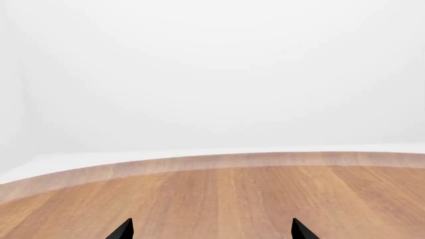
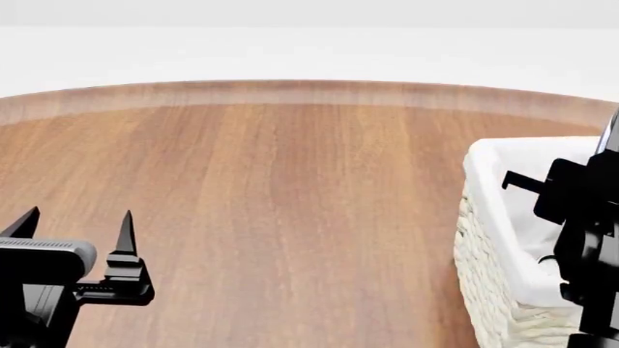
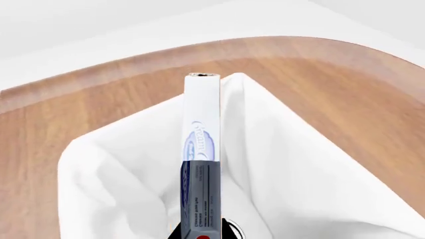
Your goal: Pick up the alphabet soup and the cream cheese box, and put them in the basket.
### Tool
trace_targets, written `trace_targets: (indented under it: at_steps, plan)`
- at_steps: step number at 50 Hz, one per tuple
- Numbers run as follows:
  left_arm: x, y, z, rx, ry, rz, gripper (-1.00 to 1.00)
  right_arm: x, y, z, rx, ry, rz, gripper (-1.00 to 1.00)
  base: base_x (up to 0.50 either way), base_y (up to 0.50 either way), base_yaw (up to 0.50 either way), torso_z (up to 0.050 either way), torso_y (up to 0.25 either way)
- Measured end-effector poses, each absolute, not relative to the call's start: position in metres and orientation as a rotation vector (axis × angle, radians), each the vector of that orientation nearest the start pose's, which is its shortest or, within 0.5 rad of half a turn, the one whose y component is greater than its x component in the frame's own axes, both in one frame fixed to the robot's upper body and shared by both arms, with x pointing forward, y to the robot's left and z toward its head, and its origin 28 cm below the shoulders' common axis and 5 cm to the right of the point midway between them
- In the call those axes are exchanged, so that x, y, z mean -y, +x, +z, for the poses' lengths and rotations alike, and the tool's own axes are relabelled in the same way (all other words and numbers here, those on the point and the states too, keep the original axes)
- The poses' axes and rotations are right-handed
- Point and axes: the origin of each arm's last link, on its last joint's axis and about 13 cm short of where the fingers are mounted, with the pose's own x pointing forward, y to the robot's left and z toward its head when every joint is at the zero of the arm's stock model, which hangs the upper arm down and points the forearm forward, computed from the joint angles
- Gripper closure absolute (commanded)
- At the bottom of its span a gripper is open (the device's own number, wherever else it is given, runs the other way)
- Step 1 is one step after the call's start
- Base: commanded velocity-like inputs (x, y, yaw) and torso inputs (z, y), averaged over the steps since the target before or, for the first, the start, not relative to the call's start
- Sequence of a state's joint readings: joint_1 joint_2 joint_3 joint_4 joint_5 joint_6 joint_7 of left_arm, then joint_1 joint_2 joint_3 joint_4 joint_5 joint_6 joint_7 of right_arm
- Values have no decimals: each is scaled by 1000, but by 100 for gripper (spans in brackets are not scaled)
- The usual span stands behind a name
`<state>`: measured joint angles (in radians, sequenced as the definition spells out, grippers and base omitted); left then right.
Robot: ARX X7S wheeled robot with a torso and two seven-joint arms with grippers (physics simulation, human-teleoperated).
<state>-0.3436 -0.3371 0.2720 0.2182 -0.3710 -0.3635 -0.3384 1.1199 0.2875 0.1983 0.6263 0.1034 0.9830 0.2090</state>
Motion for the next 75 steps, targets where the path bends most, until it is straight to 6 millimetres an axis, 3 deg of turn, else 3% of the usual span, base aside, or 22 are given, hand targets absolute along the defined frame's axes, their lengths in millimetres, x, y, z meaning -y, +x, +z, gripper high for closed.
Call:
trace_targets:
  at_steps: [14,15,42,52,60,75]
  plan:
    - [-219,267,108,99,38,8,-100,221,374,183,-498,168,-446,100,0,0,0,0,0]
    - [-219,267,108,99,38,8,-100,221,374,183,-500,169,-446,-100,0,0,0,0,0]
    - [-220,267,107,97,36,10,-100,220,376,188,-469,158,-435,-100,0,0,0,0,0]
    - [-220,266,109,97,32,11,-100,208,370,210,-383,149,-362,-100,0,0,0,0,0]
    - [-220,267,110,99,25,14,-100,187,353,227,-245,98,-258,-100,0,0,0,0,0]
    - [-220,266,114,115,1,28,-100,144,303,182,67,-128,-150,-100,0,0,0,0,0]
